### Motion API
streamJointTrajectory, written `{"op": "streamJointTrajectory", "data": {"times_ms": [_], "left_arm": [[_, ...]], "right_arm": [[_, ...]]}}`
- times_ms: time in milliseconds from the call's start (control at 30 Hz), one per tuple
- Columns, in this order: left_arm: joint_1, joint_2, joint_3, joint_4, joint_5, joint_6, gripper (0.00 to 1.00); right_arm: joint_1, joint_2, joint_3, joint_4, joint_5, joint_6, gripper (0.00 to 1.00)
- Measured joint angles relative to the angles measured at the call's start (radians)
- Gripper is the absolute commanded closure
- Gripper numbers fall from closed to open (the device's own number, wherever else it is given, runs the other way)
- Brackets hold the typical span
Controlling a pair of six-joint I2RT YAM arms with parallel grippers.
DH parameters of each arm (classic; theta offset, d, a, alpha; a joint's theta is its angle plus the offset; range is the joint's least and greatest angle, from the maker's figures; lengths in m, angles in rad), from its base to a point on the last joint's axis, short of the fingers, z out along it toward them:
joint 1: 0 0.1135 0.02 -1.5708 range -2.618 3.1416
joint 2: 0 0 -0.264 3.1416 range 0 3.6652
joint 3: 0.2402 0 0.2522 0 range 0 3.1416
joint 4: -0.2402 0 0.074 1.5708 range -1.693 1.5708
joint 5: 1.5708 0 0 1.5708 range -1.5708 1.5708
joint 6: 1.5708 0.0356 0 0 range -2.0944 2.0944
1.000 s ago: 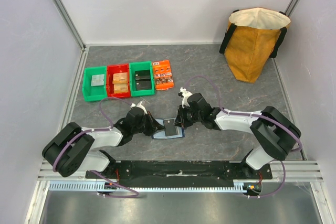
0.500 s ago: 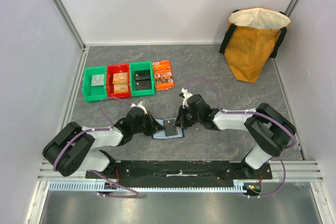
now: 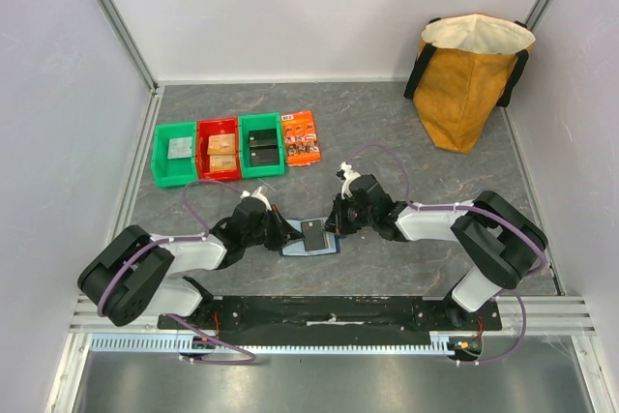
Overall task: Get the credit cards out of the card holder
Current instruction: Remove the credit card from the card holder.
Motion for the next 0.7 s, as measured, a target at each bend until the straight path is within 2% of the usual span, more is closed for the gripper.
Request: {"op": "streamJointTrajectory", "data": {"times_ms": [300,700], "left_arm": [[0.000,-0.002,0.000,-0.001,-0.001,-0.001,0.98],[0.000,-0.043,-0.015,0.003,-0.002,-0.016,0.60]], "right_arm": [[-0.030,-0.009,-0.017,0.010,-0.003,0.006,0.99],[-0.037,0.007,-0.019,0.035,-0.032,0.006,0.99]]}}
